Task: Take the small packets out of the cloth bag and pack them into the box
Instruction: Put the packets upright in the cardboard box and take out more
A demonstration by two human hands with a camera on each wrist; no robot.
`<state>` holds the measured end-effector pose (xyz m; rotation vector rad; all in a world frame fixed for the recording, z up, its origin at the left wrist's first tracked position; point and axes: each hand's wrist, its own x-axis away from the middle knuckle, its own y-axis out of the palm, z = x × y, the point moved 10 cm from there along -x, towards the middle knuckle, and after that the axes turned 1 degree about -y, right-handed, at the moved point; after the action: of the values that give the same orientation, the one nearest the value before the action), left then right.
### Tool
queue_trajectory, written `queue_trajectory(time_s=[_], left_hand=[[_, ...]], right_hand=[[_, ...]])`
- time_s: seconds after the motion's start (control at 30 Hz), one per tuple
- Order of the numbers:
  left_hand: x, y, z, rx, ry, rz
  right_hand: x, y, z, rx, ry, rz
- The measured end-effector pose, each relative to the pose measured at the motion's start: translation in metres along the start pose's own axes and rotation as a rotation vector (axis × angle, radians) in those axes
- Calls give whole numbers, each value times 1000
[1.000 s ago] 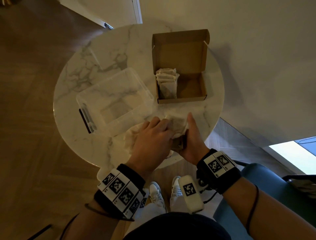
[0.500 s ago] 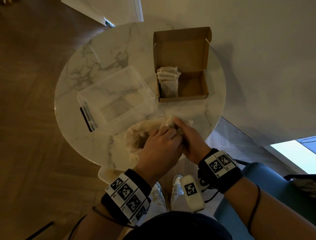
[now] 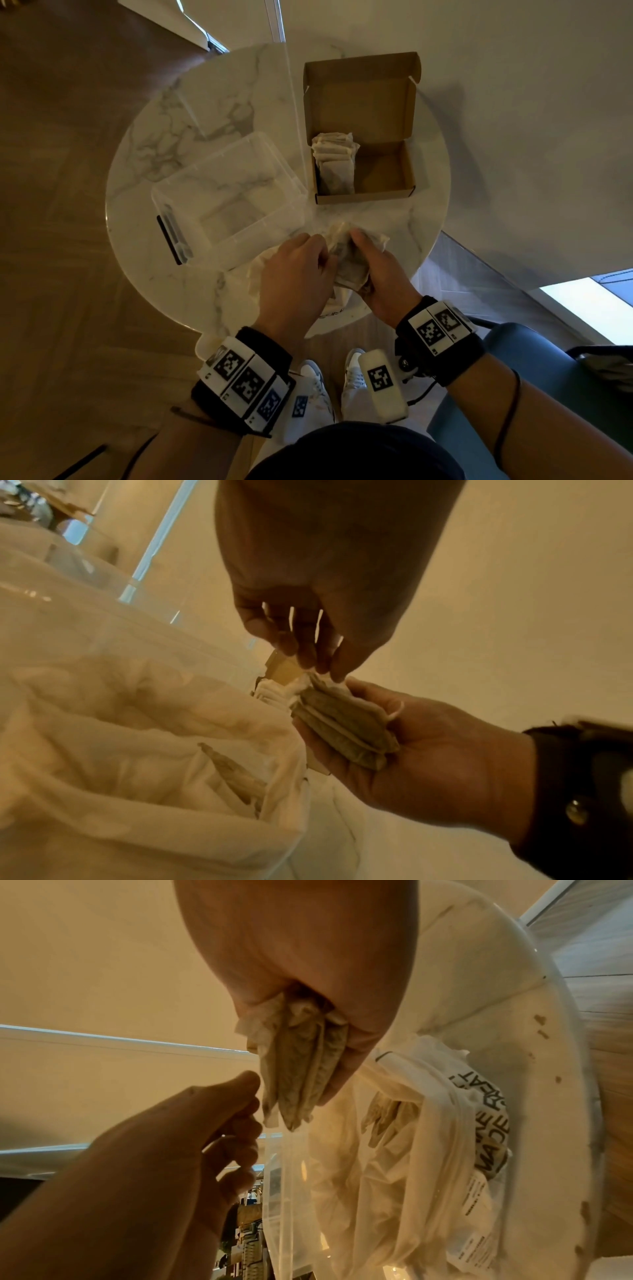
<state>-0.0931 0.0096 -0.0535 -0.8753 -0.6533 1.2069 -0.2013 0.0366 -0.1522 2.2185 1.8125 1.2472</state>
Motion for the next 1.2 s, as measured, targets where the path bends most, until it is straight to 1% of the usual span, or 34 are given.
queue_trajectory(time_s=[0.17, 0.2, 0.3, 0.33, 0.4, 0.47, 0.57, 0.67, 0.73, 0.8, 0.87, 0.9, 0.93, 1.0, 1.07, 1.13, 1.2], left_hand=[[4, 16, 1, 19, 12, -141], [5, 16, -1, 35, 5, -144], [0, 2, -15, 129, -71, -41], [-2, 0, -20, 144, -92, -27], [-5, 4, -23, 117, -91, -92], [-6, 8, -19, 82, -53, -159], [-8, 7, -12, 102, -33, -158], [-7, 11, -7, 109, -33, -186], [-7, 8, -12, 153, -70, -172], [-13, 0, -25, 216, -139, -116], [-20, -6, -46, 206, -221, -79], [-23, -6, -60, 179, -271, -91], [-25, -2, -74, 151, -319, -136], [-23, 19, -96, 86, -381, -310], [-16, 41, -103, 26, -374, -478], [-14, 52, -97, -15, -336, -544], [-18, 56, -81, -60, -248, -518]], right_hand=[[-1, -1, -1, -22, -5, 9], [-2, -2, -1, -18, -10, 10], [-4, -1, 0, -19, -11, -1], [-4, -1, 1, -26, -9, -6], [-4, 2, -1, -36, -13, -22], [-5, 4, -2, -37, -23, -22], [-8, 2, -4, -49, -38, 5], [-10, 1, -5, -52, -40, 13], [-11, 0, -7, -28, -52, 9], [-12, -6, -10, -6, -69, 22], [-12, -15, -14, 5, -86, 49], [-12, -20, -15, 9, -93, 59], [-12, -25, -16, 16, -99, 67], [-12, -34, -17, 31, -99, 79], [-12, -42, -14, 54, -85, 92], [-10, -45, -9, 72, -62, 95], [-8, -46, -5, 89, -53, 86]])
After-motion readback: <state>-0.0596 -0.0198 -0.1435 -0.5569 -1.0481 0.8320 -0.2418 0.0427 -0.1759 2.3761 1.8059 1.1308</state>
